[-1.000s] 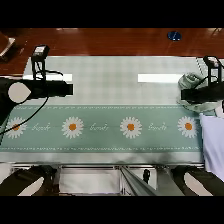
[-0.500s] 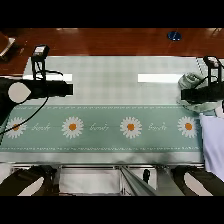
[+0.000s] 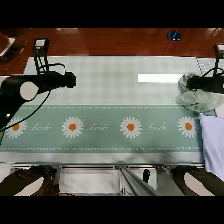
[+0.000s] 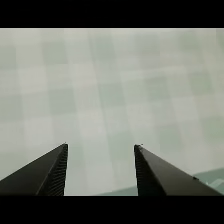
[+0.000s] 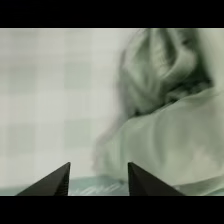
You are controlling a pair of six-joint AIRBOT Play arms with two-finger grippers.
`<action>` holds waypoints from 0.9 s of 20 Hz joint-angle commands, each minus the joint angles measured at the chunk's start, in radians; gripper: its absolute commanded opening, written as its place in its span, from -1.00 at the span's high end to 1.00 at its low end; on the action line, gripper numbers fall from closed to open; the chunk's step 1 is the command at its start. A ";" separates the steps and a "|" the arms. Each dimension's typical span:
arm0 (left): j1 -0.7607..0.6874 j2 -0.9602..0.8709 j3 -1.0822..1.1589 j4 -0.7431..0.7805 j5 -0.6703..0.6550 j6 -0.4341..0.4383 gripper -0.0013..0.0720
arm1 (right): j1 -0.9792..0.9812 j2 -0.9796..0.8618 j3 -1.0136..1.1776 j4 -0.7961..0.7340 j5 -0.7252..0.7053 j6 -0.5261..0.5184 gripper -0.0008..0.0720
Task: Fold the shirts.
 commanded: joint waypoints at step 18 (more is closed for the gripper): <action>0.090 0.085 0.008 0.026 -0.235 0.037 -0.41 | -0.253 -0.522 0.411 0.417 0.241 -0.215 0.91</action>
